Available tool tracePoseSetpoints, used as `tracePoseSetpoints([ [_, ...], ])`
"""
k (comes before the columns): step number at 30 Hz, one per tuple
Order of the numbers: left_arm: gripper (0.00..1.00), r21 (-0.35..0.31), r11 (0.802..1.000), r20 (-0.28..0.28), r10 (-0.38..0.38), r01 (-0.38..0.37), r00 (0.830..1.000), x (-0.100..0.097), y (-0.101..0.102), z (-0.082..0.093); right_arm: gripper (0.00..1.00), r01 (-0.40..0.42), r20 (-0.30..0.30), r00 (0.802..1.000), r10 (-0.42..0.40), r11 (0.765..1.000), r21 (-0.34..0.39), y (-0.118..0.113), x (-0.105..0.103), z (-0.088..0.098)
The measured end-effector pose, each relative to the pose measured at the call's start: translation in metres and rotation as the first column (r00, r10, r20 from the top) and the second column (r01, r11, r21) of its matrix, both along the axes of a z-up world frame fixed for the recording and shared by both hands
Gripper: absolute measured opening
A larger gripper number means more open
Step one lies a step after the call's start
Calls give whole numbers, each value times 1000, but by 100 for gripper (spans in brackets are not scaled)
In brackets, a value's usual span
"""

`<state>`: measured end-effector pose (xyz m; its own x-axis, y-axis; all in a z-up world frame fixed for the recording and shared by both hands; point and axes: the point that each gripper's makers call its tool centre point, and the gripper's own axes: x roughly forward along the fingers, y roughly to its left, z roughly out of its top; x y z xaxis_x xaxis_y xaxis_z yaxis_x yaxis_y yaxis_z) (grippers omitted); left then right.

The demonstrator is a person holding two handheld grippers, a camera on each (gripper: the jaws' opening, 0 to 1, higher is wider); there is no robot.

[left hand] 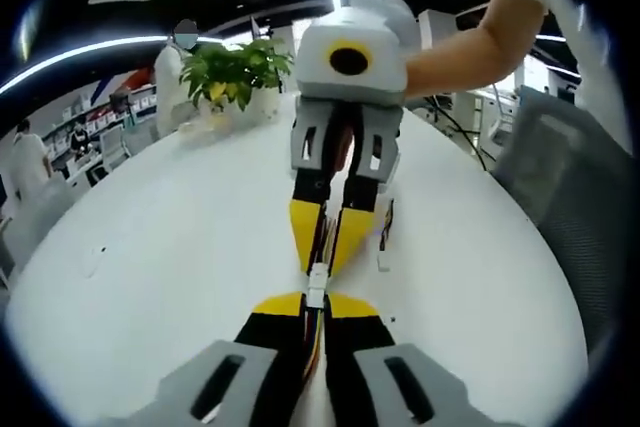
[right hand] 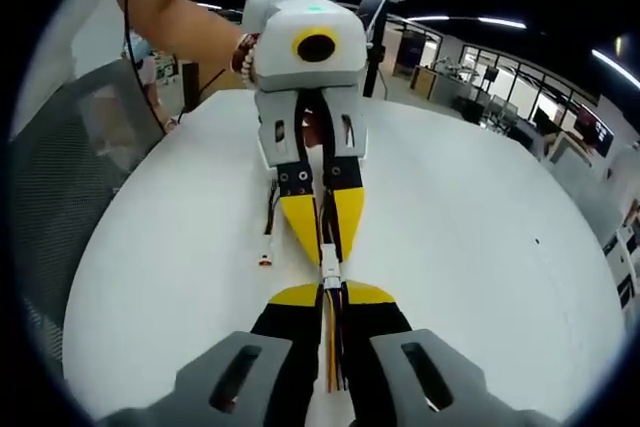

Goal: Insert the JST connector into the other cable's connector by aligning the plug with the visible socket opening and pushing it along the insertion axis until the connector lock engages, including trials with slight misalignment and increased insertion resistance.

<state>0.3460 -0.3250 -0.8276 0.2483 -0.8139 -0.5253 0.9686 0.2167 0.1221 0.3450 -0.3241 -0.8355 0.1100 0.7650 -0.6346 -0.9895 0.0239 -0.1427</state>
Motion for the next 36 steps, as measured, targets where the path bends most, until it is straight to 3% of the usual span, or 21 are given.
tracePoseSetpoints([
  [12, 0, 11, 999, -53, 36, -36, 998, 30, 0, -8, 5, 51, -4, 999, -51, 999, 16, 1, 27, -5],
  [18, 0, 31, 999, -78, 39, -37, 996, 31, -2, -18, 5, 59, -11, 998, -60, 998, -20, -2, 26, -16],
  [22, 0, 19, 999, -90, 52, -51, 995, 32, -1, -16, 5, 68, -26, 997, -68, 998, -4, -1, 28, -14],
  [29, 0, 54, 998, -56, 37, -34, 998, 30, -1, -16, 6, 82, -36, 996, -81, 997, -1, -1, 26, -13],
  [32, 1, 54, 998, -65, 49, -46, 997, 30, -1, -16, 14, 112, -52, 992, -111, 994, 9, -2, 27, -11],
  [36, 5, 49, 997, -64, 56, -53, 996, 29, 2, -14, 12, 130, -35, 991, -128, 990, 50, -1, 30, 4],
])
